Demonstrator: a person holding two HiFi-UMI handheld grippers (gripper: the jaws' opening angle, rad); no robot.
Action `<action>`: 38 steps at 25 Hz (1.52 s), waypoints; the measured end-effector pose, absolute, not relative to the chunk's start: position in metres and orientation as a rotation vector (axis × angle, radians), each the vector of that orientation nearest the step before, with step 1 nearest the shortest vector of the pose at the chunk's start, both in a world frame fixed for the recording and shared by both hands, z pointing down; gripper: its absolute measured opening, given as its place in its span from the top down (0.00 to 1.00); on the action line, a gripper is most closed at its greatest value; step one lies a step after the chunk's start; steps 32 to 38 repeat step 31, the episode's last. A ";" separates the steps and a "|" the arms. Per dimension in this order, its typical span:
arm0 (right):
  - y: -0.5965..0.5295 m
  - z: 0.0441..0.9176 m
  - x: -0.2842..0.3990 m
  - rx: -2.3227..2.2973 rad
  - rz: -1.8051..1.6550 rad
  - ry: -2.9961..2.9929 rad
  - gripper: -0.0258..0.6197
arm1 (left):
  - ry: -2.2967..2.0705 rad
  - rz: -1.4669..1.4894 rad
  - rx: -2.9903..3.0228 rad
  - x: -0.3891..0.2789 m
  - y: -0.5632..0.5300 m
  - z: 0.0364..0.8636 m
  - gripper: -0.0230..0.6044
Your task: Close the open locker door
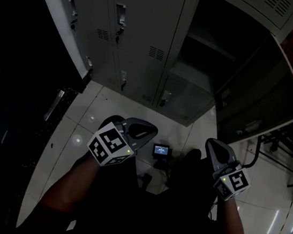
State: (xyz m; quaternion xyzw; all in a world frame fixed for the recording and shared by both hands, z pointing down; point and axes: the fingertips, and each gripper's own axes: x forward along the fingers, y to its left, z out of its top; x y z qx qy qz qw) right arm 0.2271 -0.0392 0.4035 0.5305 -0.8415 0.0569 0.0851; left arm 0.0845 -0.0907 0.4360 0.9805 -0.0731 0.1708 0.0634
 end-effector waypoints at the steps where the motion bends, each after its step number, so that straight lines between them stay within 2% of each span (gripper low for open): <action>1: -0.039 0.406 0.229 1.589 0.191 -2.514 0.96 | -0.222 0.520 2.962 0.083 -0.091 0.436 0.94; 38: -0.041 0.410 0.223 1.565 0.215 -2.521 0.96 | -0.226 0.537 2.963 0.083 -0.090 0.438 0.94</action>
